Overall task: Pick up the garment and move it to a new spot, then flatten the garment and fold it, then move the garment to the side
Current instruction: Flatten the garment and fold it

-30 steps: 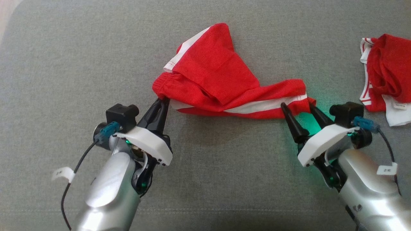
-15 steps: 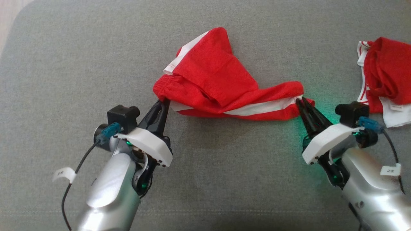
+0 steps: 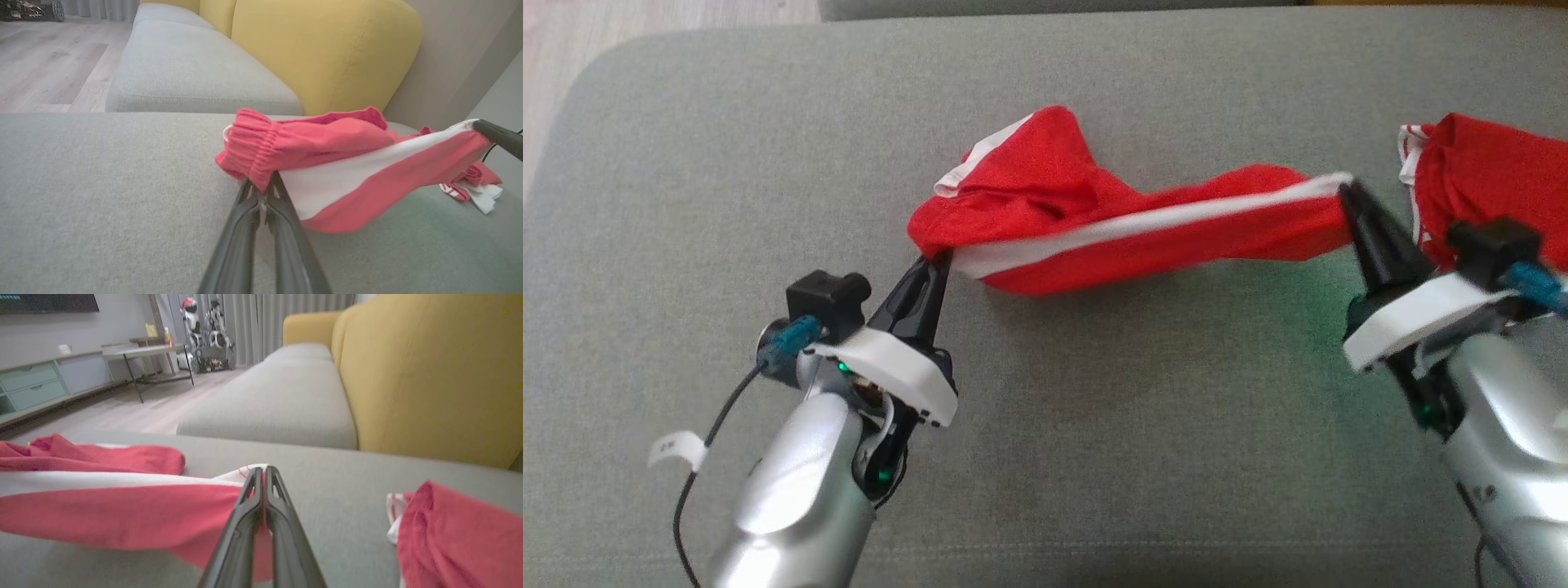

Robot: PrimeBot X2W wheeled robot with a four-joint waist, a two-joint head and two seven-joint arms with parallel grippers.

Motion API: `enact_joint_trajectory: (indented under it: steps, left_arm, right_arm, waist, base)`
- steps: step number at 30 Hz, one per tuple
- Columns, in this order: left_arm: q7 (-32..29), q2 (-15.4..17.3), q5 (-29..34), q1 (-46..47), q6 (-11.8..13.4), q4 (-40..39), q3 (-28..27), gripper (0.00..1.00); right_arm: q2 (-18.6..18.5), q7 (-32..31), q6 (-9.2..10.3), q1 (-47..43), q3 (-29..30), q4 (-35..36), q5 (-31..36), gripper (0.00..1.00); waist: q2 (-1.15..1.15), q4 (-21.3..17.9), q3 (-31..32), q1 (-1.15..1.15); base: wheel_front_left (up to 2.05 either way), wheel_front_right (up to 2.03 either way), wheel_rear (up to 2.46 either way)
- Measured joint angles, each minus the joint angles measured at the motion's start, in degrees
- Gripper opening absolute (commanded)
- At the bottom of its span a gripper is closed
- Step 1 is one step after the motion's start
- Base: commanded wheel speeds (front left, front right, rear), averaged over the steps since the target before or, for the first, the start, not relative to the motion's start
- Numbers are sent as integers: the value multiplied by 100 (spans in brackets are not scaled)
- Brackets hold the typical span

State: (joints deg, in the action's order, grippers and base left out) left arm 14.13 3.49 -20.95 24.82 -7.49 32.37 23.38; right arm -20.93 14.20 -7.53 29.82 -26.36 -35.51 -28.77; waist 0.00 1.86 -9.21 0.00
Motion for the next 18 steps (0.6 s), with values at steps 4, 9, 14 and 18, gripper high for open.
enact_joint_trajectory:
  steps: [4,9,14,18]
  left_arm:
    - [-263,54,-212,16,0,-342,49,0]
    - [-922,167,-719,140,-1,-1014,40,0]
    - [-2207,208,-1444,475,1,-1653,-48,0]
    - [-3560,304,-2011,480,53,-2020,13,0]
  right_arm:
    - [-10,1,0,-135,528,653,453,0]
    - [63,3,0,-528,1490,1625,1087,0]
    - [321,19,0,-717,2083,2493,1622,0]
    - [434,52,0,-750,2253,2493,1827,0]
  waist:
    - [0,-13,160,0]
    - [0,7,416,0]
    - [0,43,695,0]
    - [0,58,880,0]
  base:
    - [0,0,0]
    - [0,0,0]
    - [0,0,0]
    - [0,0,0]
